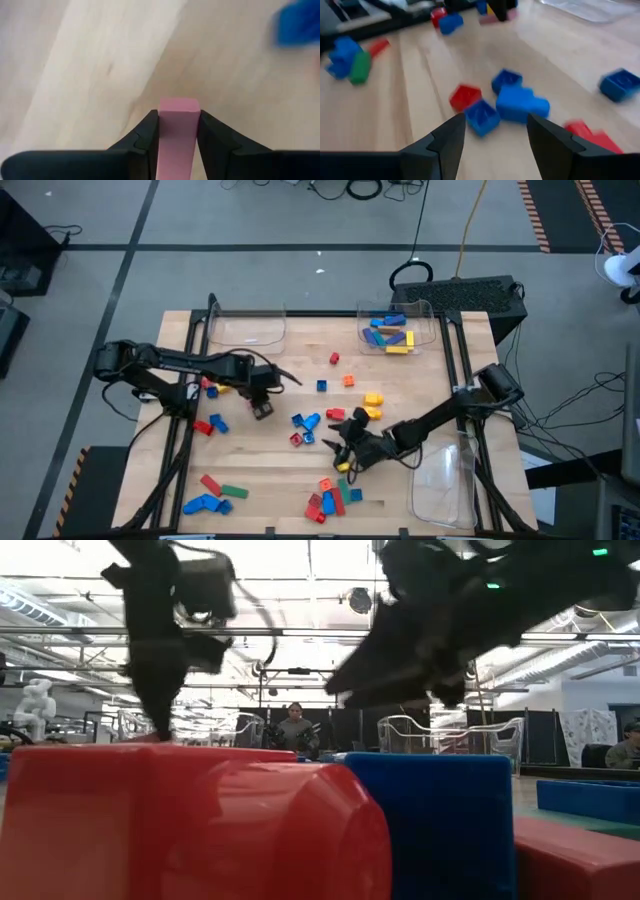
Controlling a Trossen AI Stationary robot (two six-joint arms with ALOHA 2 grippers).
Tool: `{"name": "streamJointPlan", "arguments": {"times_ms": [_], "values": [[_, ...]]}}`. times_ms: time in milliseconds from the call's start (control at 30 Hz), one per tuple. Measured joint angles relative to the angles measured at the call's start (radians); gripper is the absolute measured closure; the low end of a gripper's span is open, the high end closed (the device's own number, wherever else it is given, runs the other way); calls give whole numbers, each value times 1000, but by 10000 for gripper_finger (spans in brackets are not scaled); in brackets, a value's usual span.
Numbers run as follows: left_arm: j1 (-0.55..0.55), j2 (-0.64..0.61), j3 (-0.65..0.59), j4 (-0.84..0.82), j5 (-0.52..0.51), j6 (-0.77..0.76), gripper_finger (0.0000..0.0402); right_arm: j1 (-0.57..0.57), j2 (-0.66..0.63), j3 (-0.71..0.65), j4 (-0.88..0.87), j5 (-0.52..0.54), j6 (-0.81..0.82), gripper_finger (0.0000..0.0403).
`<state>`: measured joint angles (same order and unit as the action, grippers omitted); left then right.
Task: Sort blocks by size
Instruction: Put the pink block into the top right transparent bin
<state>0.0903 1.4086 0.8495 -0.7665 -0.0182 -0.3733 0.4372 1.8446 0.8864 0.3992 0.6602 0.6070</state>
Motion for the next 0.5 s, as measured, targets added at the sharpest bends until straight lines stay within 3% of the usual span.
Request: {"name": "streamJointPlan", "arguments": {"times_ms": [200, 500], "values": [[-66, -1, 106, 187, 13, 47, 297, -49, 0, 0, 181, -110, -76, 206], [-178, -4, 125, 555, 71, 94, 297, -77, -1, 0, 230, -111, -161, 206]]}}
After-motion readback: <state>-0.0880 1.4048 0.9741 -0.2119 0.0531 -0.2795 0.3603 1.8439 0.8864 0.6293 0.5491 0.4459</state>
